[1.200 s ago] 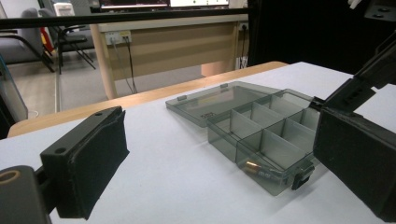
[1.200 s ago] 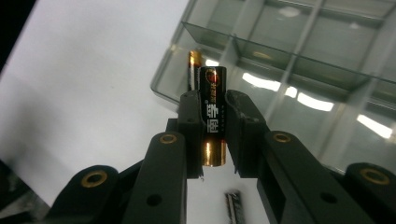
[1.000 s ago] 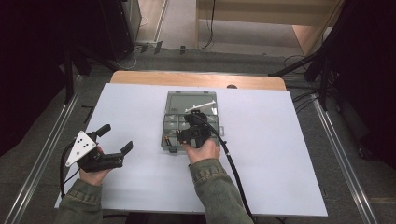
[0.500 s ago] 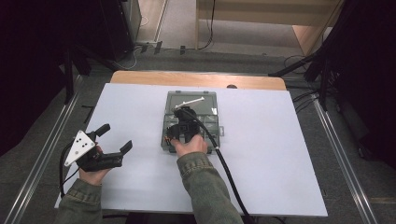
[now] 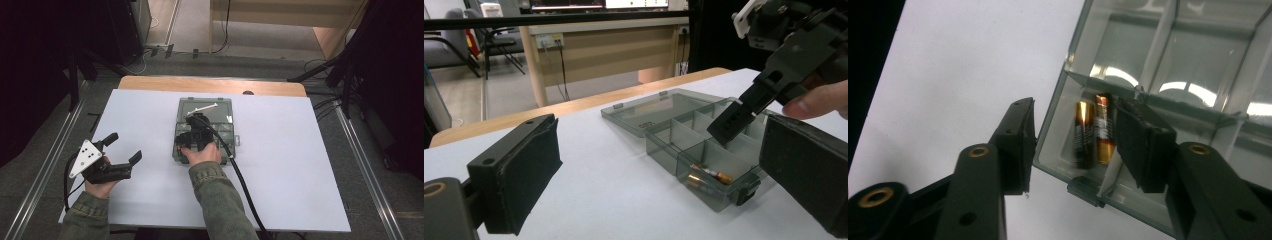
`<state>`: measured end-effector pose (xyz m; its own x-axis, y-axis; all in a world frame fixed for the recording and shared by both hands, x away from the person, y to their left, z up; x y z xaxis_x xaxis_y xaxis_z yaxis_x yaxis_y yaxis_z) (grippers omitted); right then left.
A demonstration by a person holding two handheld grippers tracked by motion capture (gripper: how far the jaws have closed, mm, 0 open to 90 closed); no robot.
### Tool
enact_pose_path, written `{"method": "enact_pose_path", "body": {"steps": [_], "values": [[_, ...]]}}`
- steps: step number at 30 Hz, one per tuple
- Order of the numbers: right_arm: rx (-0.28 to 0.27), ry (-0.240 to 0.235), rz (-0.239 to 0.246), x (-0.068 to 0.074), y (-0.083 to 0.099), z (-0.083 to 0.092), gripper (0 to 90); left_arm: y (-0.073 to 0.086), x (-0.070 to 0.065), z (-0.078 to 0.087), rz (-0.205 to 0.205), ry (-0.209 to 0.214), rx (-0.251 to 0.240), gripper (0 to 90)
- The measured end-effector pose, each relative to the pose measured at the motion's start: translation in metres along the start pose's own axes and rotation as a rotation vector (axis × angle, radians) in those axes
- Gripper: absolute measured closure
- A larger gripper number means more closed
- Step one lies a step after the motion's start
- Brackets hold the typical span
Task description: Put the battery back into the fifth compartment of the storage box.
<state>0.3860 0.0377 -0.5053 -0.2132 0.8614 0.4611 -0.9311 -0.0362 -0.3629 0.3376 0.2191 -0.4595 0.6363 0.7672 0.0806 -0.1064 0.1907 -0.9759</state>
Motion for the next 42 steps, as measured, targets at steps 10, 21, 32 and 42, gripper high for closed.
{"method": "enact_pose_path", "body": {"steps": [10, 21, 32, 42], "values": [[-0.060, -0.005, 0.081, 0.000, 0.004, 0.017, 29.3, 0.000, 0.000, 0.000, -0.003, 0.000, 0.001, 3.2], [-0.044, 0.027, 0.125, -0.013, 0.023, 0.028, 0.0, 0.000, -0.001, -0.001, -0.005, 0.000, 0.002, 3.2], [0.002, 0.069, 0.170, -0.022, 0.051, 0.042, 0.0, 0.001, -0.001, -0.001, -0.008, 0.002, 0.004, 3.2], [0.051, 0.104, 0.180, -0.040, 0.075, 0.047, 0.0, 0.002, -0.003, -0.002, -0.016, 0.004, 0.010, 3.2]]}}
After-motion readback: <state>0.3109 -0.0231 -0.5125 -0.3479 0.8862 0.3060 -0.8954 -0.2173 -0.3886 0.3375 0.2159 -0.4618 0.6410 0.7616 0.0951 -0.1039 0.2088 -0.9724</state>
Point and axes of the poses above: each handheld gripper's, and its own axes: z roughly backward along the jaws, y roughly out of its underside, x roughly to its left, the point moved 9 cm from there along -z, roughly forward along the jaws, and after that the axes turned 3 degrees about -z, right-handed, at the moved point
